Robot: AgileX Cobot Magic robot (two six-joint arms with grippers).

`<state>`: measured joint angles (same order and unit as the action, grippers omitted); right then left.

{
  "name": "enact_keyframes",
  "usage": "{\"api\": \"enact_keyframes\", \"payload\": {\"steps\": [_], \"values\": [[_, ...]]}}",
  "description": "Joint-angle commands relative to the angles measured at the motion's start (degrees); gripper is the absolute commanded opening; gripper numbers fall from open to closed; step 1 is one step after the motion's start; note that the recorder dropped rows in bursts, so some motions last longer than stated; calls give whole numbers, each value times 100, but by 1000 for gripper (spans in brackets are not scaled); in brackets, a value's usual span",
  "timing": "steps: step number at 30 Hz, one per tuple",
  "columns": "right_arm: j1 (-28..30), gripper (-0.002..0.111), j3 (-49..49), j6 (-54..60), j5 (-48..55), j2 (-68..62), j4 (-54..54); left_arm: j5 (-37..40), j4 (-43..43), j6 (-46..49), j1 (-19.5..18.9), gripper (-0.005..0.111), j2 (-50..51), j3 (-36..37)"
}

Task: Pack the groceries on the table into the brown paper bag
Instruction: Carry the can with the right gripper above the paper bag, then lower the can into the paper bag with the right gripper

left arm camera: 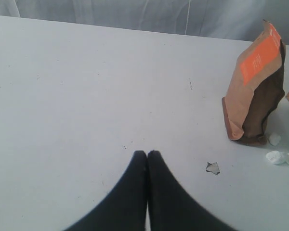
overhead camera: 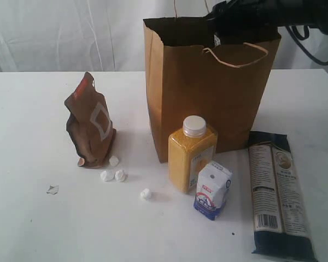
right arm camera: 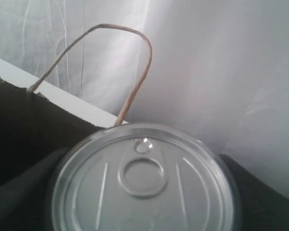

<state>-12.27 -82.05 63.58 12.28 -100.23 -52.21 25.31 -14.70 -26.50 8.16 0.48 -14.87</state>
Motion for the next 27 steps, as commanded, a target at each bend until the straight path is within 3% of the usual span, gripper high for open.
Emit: {"api": "enact_keyframes", "payload": {"steps": [1, 4, 6, 27], "values": [[31, 44, -77, 59, -127, 72, -171, -16, 32, -57, -11, 0, -48, 20], [31, 60, -77, 59, -127, 72, -182, -16, 32, -57, -11, 0, -48, 20], [31, 64, -77, 59, -127, 72, -189, -16, 32, -57, -11, 0, -48, 20], [31, 68, -77, -290, 155, 72, -189, -16, 32, -57, -11, 0, -48, 20]]}}
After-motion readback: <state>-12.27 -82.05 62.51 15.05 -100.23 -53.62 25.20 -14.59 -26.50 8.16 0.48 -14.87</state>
